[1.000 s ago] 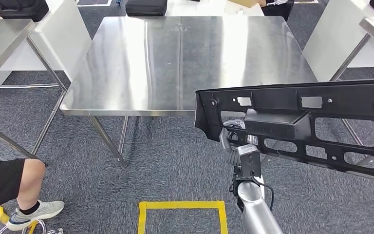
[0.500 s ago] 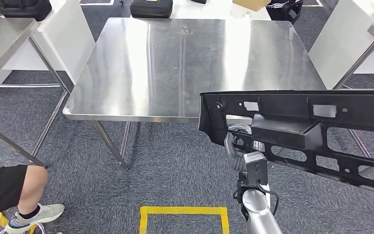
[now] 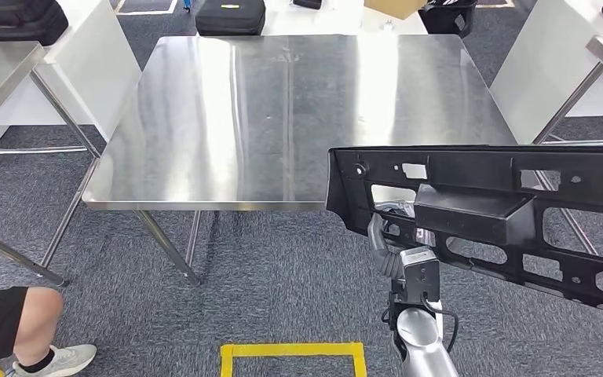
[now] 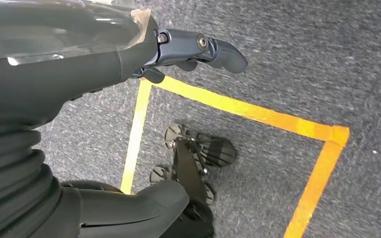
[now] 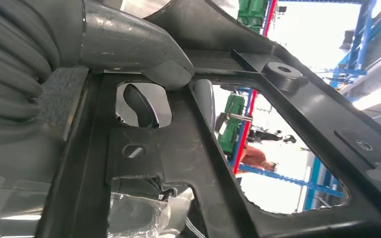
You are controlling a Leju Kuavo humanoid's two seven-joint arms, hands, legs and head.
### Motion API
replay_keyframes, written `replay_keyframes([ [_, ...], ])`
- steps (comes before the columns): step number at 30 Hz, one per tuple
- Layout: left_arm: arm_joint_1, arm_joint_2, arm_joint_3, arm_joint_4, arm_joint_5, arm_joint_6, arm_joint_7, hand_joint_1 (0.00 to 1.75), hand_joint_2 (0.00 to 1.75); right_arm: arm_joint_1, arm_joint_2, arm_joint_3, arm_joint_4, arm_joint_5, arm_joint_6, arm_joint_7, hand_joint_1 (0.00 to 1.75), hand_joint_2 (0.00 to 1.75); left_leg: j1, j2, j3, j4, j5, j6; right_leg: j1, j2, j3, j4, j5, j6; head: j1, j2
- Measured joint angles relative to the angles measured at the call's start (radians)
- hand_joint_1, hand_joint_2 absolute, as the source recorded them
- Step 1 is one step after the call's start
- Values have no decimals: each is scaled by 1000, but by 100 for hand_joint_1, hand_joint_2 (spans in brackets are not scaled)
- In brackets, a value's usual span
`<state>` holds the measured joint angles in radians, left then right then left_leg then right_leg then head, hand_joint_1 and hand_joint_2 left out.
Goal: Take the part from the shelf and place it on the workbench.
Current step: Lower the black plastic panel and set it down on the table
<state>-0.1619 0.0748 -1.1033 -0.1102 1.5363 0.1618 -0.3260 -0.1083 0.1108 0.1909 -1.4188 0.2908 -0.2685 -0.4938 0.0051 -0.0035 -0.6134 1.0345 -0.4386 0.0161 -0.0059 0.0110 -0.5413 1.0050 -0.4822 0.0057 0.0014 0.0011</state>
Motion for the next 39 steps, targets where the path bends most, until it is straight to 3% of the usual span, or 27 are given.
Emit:
replay_keyframes([
  [2, 0, 0, -1, 2, 4, -2, -2, 0, 175, 1, 1, -2, -5, 5, 5, 2, 175, 175, -7, -1, 11, -20, -6, 8, 3, 0, 0, -2, -5, 10, 0, 0],
  [5, 3, -2, -2, 4, 6, -3, -4, 0, 175, 2, 4, -3, -15, 7, 9, 3, 175, 175, -1, -1, 27, -35, -6, 25, 3, -1, -11, 23, -21, 22, 0, 0],
  [6, 3, -2, -3, 4, 6, -4, -4, 0, 175, 1, 4, -4, -18, 7, 9, 3, 175, 175, 2, -1, 34, -40, -6, 31, 4, -2, -34, 67, -38, 23, 1, 0],
  [8, 3, -2, -3, 4, 8, -5, -5, 0, 175, 3, 4, -8, -19, 9, 12, 4, 175, 175, 2, -1, 41, -42, -14, 38, 1, -2, -113, 205, -81, 22, 1, 0],
  [10, 4, -4, -5, 5, 13, -7, -5, 0, 175, 9, 3, -12, -19, 12, 16, 4, 175, 175, 2, -3, 49, -42, -22, 38, -4, -2, -180, 298, -95, 30, 1, 0],
  [11, 5, -5, -7, 5, 16, -8, -5, 0, 175, 11, 3, -14, -19, 13, 17, 4, 175, 175, 3, -4, 56, -42, -28, 37, -6, -3, -186, 286, -76, 39, 1, 0],
  [12, 6, -6, -9, 5, 18, -9, -5, 0, 175, 11, 2, -16, -19, 13, 18, 4, 175, 175, 4, -5, 65, -41, -35, 34, -9, -4, -170, 234, -41, 50, 1, 0],
  [14, 7, -7, -12, 5, 20, -9, -6, 0, 175, 11, 3, -18, -19, 13, 18, 4, 175, 175, 2, -7, 83, -40, -51, 24, -13, -8, -107, 85, 34, 65, 2, 0],
  [16, 5, -6, -13, 6, 21, -10, -7, 0, 175, 11, 3, -19, -19, 13, 19, 4, 175, 175, -2, -7, 89, -39, -65, 13, -12, -9, -72, 8, 61, 56, 2, 0],
  [20, 4, -6, -14, 7, 21, -10, -8, 0, 175, 11, 4, -22, -20, 13, 19, 4, 175, 175, 4, -5, 88, -23, -87, -7, -13, -5, -60, 4, 47, 19, 1, 0],
  [22, 3, -6, -15, 7, 21, -10, -9, 0, 175, 10, 5, -23, -22, 13, 19, 4, 175, 175, 7, -2, 41, 71, -128, -16, -17, -6, -47, 2, 38, 3, 0, 0],
  [24, 5, -6, -16, 7, 21, -10, -9, 0, 175, 11, 5, -23, -22, 14, 19, 4, 175, 175, 8, -1, -46, 212, -173, -20, -14, -7, -37, 2, 28, -7, -1, 0],
  [25, 6, -6, -16, 7, 21, -10, -9, 0, 175, 11, 5, -24, -22, 14, 19, 4, 175, 175, 8, -1, -82, 256, -175, -21, -12, -6, -32, 2, 23, -9, -1, 0],
  [26, 7, -6, -16, 7, 20, -10, -9, 0, 175, 12, 5, -24, -22, 14, 19, 4, 175, 175, 8, -1, -100, 261, -155, -20, -11, -5, -25, 2, 18, -9, -1, 0],
  [27, 8, -6, -17, 7, 20, -10, -9, 0, 175, 12, 5, -24, -22, 14, 19, 4, 175, 175, 8, -1, -96, 225, -116, -17, -11, -3, -17, 2, 12, -7, -1, 0],
  [29, 7, -6, -17, 8, 21, -10, -9, 0, 175, 12, 5, -26, -22, 14, 19, 4, 175, 175, 6, 0, -47, 90, -28, -7, -9, -2, 2, 1, -2, -2, -1, 0],
  [30, 6, -6, -17, 8, 21, -10, -9, 0, 175, 11, 5, -27, -22, 14, 19, 4, 175, 175, 3, 0, -21, 34, -5, -2, -6, -1, 8, 1, -8, 3, 0, 0],
  [31, 5, -6, -17, 9, 21, -10, -9, 0, 175, 10, 6, -28, -22, 14, 19, 4, 175, 175, 0, 0, -5, 1, 3, 3, -3, -1, 11, 1, -13, 8, 0, 0],
  [34, 4, -5, -18, 10, 20, -8, -8, 0, 175, 10, 8, -30, -23, 16, 19, 4, 175, 175, -4, 0, 8, -18, -5, 15, -2, -2, 12, -2, -20, 23, 0, 0],
  [36, 3, -4, -19, 11, 20, -7, -8, 0, 175, 9, 9, -31, -27, 16, 19, 3, 175, 175, 0, 0, 22, -31, -5, 28, -1, -4, -6, 37, -40, 29, 1, 0],
  [39, -2, -2, -25, 11, 21, -10, -9, 0, 175, 10, 9, -33, -30, 17, 19, 2, 175, 175, 2, 0, 36, -37, -14, 41, -3, -4, -122, 234, -100, 28, 1, 0],
])
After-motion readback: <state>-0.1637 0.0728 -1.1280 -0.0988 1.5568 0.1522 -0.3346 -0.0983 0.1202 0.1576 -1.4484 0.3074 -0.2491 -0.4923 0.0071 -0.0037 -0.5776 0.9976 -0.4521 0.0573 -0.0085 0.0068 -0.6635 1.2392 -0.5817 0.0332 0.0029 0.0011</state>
